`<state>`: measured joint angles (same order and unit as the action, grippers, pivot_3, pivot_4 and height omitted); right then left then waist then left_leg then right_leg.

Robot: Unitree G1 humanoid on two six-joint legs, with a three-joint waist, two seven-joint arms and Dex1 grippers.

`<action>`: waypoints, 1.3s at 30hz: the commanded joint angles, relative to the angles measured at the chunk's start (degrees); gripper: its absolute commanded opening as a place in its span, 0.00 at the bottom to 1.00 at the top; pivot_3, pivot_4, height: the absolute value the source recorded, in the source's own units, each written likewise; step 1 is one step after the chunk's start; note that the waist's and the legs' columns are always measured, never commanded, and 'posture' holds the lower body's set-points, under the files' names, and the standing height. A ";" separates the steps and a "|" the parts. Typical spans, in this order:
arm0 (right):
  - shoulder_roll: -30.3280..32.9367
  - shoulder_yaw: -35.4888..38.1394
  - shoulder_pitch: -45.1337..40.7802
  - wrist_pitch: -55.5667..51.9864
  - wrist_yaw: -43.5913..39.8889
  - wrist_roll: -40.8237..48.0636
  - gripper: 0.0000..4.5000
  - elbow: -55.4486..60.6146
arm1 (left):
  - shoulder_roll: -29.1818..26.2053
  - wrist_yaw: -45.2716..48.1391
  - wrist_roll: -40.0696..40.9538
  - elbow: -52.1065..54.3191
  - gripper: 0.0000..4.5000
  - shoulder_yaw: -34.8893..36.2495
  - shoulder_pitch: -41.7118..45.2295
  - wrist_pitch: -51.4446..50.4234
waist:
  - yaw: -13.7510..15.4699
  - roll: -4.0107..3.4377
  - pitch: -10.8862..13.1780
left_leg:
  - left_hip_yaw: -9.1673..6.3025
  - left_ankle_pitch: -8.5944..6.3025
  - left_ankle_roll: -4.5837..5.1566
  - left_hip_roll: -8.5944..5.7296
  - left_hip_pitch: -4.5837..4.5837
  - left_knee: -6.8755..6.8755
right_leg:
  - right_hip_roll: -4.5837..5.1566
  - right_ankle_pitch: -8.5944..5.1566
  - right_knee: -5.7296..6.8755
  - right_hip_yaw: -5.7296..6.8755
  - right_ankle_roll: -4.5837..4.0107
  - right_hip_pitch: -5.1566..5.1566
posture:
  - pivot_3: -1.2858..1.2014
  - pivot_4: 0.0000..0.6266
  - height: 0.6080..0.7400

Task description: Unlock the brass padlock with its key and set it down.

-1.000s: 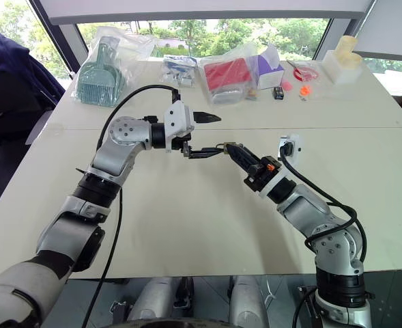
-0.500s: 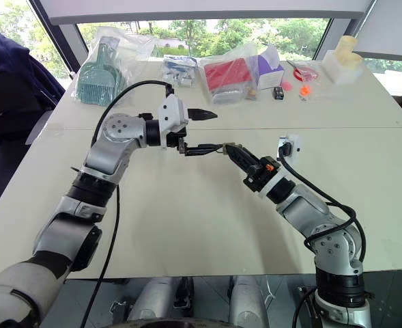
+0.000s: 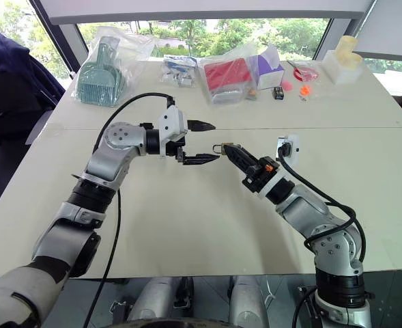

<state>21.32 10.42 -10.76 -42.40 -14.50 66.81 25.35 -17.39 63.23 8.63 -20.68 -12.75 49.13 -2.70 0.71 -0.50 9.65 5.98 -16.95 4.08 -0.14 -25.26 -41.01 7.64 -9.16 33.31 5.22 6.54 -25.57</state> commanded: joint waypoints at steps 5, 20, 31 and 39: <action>-1.14 -1.43 1.12 -0.25 -0.05 2.20 0.00 4.15 | 1.40 -2.34 -2.18 -3.21 0.86 0.39 3.54 5.49 | -0.01 0.00 0.00 | 0.00 0.00 0.01 0.00 0.00 0.00 | 0.00 0.00 0.00 0.00 0.00 0.00 | 0.52 0.24 0.96; -1.44 -1.85 1.29 -0.14 0.23 1.88 0.00 3.95 | 2.44 -6.29 -3.51 -5.67 0.86 1.60 4.33 8.69 | 0.00 0.00 0.00 | -0.01 -0.01 0.01 0.00 0.00 0.00 | 0.01 0.00 0.00 0.00 0.00 -0.01 | 0.52 0.24 0.96; -1.28 -0.58 2.00 -0.86 3.27 2.05 0.00 1.81 | -2.64 -4.06 -6.24 -7.27 0.86 -0.40 1.01 4.83 | -0.10 0.00 0.00 | -0.01 -0.01 0.01 0.01 0.00 0.01 | 0.01 0.00 0.00 0.00 0.00 -0.02 | 0.52 0.24 0.96; -1.81 0.53 -0.03 -9.89 13.88 3.24 0.00 -12.48 | -11.31 6.28 3.47 9.59 0.86 2.08 -8.31 -17.37 | -0.11 -0.01 0.01 | 0.01 0.22 -0.39 0.03 -0.03 0.04 | 0.03 -0.10 0.03 -0.01 -0.18 -0.08 | 0.52 0.24 0.96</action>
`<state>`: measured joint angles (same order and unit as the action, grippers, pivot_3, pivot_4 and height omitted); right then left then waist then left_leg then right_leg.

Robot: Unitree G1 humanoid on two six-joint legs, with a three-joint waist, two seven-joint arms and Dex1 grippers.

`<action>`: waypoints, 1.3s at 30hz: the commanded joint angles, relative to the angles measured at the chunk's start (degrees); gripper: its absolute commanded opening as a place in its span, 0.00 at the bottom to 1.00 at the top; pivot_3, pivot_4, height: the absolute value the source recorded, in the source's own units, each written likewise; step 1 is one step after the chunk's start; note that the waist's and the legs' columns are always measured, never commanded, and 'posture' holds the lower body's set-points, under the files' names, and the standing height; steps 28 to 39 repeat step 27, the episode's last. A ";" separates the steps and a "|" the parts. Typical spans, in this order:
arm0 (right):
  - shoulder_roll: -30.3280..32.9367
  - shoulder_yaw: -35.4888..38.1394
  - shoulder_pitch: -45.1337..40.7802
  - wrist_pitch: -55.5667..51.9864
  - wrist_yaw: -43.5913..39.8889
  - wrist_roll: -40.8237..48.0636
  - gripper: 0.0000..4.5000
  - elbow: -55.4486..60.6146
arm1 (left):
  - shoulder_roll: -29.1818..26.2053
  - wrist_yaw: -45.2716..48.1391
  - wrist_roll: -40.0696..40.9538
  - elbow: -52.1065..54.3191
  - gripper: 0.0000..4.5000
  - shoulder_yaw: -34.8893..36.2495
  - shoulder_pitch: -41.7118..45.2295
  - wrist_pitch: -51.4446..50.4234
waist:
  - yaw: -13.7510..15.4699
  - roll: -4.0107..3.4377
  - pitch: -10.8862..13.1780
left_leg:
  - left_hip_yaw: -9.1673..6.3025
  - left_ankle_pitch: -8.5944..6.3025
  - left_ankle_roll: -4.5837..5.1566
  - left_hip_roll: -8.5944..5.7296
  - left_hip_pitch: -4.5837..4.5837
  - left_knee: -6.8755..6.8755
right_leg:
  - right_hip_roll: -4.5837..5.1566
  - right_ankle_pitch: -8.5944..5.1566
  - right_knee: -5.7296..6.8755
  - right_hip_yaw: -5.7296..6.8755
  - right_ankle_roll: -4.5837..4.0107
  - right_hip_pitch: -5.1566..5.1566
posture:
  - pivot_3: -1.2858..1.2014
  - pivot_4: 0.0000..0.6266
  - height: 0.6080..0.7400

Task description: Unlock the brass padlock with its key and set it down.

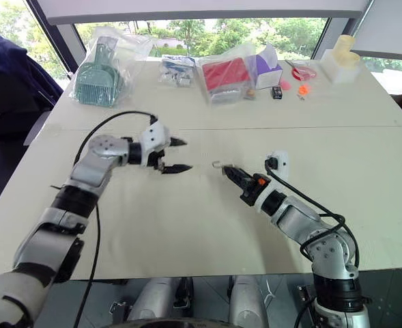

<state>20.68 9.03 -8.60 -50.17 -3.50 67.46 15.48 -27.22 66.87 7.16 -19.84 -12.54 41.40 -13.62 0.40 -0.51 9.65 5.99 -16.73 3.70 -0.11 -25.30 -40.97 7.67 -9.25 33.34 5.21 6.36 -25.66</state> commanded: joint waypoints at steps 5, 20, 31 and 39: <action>-1.80 3.22 -5.87 -4.73 4.04 1.86 0.00 -8.34 | -4.40 1.33 9.54 19.98 0.86 3.39 -6.45 -16.01 | -0.16 -0.01 0.00 | -0.04 -0.05 0.05 0.00 0.04 0.01 | 0.00 -0.01 -0.03 -0.01 -0.02 0.02 | 0.52 0.24 0.96; 14.01 1.70 -1.20 -2.58 -11.90 -12.36 0.99 3.77 | -5.90 -6.05 14.45 31.10 0.87 4.97 -14.88 -22.94 | 0.32 -0.04 0.00 | -0.05 -0.19 0.28 -0.05 0.13 0.02 | 0.01 -0.03 -0.12 -0.01 0.00 0.19 | 0.52 0.24 0.96; 23.43 17.49 12.35 1.83 -23.91 -10.15 0.99 14.71 | -7.47 -9.05 17.94 35.86 0.87 8.18 -21.75 -25.90 | 0.33 -0.07 0.02 | -0.03 -0.22 0.32 0.00 0.14 0.07 | -0.03 -0.06 -0.16 0.01 0.05 0.18 | 0.52 0.24 0.96; 23.43 17.49 12.35 1.83 -23.91 -10.15 0.99 14.71 | -7.47 -9.05 17.94 35.86 0.87 8.18 -21.75 -25.90 | 0.33 -0.07 0.02 | -0.03 -0.22 0.32 0.00 0.14 0.07 | -0.03 -0.06 -0.16 0.01 0.05 0.18 | 0.52 0.24 0.96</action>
